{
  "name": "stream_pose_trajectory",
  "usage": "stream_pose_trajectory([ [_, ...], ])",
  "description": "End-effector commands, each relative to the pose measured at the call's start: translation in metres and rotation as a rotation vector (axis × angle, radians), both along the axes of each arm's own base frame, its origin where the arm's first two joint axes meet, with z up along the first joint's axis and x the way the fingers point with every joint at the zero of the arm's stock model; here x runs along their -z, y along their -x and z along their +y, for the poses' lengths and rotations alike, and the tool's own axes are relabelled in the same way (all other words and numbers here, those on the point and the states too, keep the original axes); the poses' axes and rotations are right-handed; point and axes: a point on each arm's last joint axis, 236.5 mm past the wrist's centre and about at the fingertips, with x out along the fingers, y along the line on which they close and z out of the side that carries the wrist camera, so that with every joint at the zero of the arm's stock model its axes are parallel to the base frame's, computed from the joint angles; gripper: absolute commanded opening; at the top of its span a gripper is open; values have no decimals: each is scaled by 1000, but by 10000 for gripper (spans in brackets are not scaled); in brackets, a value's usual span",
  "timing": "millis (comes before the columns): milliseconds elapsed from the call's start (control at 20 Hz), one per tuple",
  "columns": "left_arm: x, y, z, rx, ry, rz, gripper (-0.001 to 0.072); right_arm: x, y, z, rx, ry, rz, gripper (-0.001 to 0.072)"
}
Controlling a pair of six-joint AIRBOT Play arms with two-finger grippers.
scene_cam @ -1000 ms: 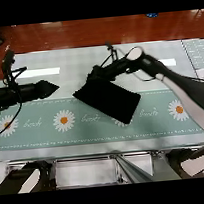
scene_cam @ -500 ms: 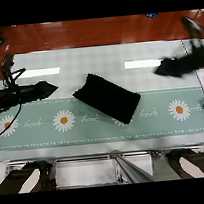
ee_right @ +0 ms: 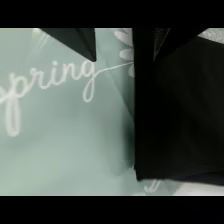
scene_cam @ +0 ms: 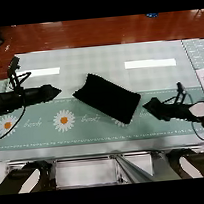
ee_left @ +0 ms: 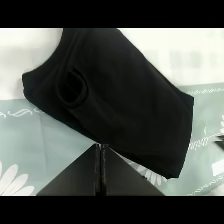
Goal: Fold the shirts.
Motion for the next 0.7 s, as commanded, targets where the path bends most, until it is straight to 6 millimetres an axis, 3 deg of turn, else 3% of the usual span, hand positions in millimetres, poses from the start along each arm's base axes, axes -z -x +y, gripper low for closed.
stream_pose_trajectory([
  [0,2,-2,1,-13,0,-3,25,26,-7,36,29,-174,47,405],
  [300,2,-2,1,-22,6,3,25,48,-38,105,-142,-222,100,382],
  [350,2,-3,1,-22,6,2,25,43,-47,120,-202,-235,84,233],
  [400,2,-3,1,-22,6,2,25,31,-57,134,-279,-248,39,57],
  [500,2,-3,1,-22,6,3,25,-13,-90,159,-398,-282,-91,23],
  [650,4,-3,1,-23,6,10,25,-101,-151,169,-480,-209,-292,23],
])
